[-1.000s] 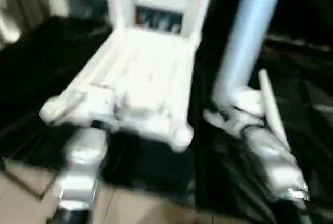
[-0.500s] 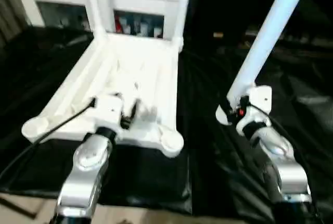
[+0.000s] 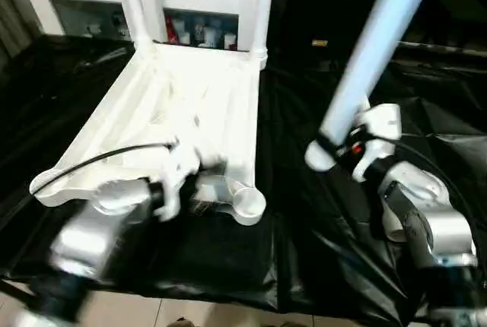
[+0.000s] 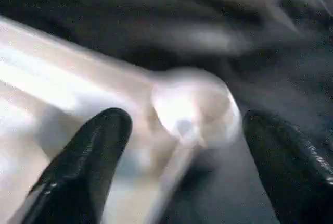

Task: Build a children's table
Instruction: Insert table leg to table base

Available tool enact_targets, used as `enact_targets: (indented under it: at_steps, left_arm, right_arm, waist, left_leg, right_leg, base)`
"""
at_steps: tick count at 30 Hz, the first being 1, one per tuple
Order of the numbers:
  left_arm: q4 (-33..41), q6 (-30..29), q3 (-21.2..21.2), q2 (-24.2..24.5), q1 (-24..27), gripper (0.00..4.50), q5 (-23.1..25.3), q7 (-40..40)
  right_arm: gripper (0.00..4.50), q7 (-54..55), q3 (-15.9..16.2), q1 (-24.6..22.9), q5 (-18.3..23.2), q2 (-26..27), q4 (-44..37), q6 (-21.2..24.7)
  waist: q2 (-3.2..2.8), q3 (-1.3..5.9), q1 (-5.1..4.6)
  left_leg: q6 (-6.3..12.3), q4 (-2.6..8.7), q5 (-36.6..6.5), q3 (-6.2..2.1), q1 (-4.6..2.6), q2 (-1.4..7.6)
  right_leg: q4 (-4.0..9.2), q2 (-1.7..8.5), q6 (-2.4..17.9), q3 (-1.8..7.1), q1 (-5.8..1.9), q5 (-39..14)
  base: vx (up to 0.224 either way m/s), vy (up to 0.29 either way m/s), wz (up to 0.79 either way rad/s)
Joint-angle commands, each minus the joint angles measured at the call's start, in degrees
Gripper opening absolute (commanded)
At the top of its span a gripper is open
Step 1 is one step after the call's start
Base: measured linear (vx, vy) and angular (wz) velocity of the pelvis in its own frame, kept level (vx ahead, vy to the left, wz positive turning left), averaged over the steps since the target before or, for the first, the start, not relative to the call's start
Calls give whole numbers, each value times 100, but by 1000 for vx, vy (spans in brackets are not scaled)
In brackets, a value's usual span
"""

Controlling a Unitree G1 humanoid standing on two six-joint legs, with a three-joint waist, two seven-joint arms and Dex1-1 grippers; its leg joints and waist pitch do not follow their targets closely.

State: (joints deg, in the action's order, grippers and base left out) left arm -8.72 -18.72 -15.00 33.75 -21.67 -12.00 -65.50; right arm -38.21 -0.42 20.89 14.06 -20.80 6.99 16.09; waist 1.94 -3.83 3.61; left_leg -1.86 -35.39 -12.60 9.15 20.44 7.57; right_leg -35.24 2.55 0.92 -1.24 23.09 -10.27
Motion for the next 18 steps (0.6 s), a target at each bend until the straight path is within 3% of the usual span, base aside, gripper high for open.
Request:
enact_targets:
  at_steps: [1, 3, 5, 7, 8, 9, 13, 15, 18]
  left_arm:
    - [-395, 192, -139, 94, -276, 437, 297, -396]
    - [-648, 371, -215, 91, -415, 445, 450, -381]
    - [-883, 548, -288, 76, -540, 408, 590, -365]
    - [-1276, 891, -352, -5, -739, 405, 774, -313]
    - [-1370, 905, -379, -28, -809, 398, 781, -395]
    - [-1410, 896, -392, -38, -843, 362, 777, -451]
    - [-1670, 965, -461, -117, -1044, 351, 702, -609]
    - [-1840, 1074, -455, -186, -1158, 311, 655, -658]
    - [-2474, 1588, -424, -367, -1463, 309, 724, -928]
  right_arm:
    - [191, -203, 12, 162, 55, -104, 129, -43]
    - [191, -212, 33, 181, 25, -118, 173, -79]
    - [191, -205, 49, 189, 10, -110, 192, -90]
    - [191, -218, 86, 166, 7, -61, 180, -102]
    - [191, -193, 111, 138, -4, -19, 157, -96]
    - [191, -180, 124, 123, -13, 2, 146, -95]
    - [191, -221, 171, 19, -8, 29, 123, -115]
    - [191, -249, 177, -14, 7, 26, 116, -122]
    - [191, -286, 169, -39, 33, 31, 122, -137]
  waist:
    - [2, 380, 29]
    - [-1, 383, 56]
    - [9, 392, 75]
    - [6, 396, 103]
    - [4, 400, 115]
    - [-22, 401, 128]
    - [-33, 400, 172]
    - [-47, 403, 185]
    - [-66, 415, 200]
  left_leg:
    - [401, 457, -515, -123, -80, 463]
    - [355, 457, -478, -113, -67, 473]
    - [317, 461, -477, -91, -67, 490]
    - [260, 463, -570, -77, -80, 497]
    - [247, 463, -575, -79, -80, 507]
    - [209, 467, -585, -74, -77, 508]
    - [143, 468, -636, -68, -77, 506]
    - [131, 465, -667, -61, -89, 504]
    - [92, 469, -711, -65, -88, 515]
  right_leg:
    - [346, 571, 1333, 267, -251, -909]
    - [341, 588, 1372, 265, -270, -842]
    - [333, 596, 1388, 258, -276, -819]
    - [341, 606, 1380, 259, -271, -887]
    - [333, 623, 1393, 261, -274, -875]
    - [334, 623, 1398, 262, -272, -866]
    - [335, 631, 1429, 265, -274, -841]
    - [348, 628, 1441, 259, -266, -848]
    - [349, 641, 1475, 236, -285, -767]
  base:
    - [0, 0, 0]
    - [0, 0, 0]
    - [0, 0, 0]
    - [0, 0, 0]
    - [0, 0, 0]
    - [0, 0, 0]
    - [0, 0, 0]
    - [0, 0, 0]
    - [0, 0, 0]
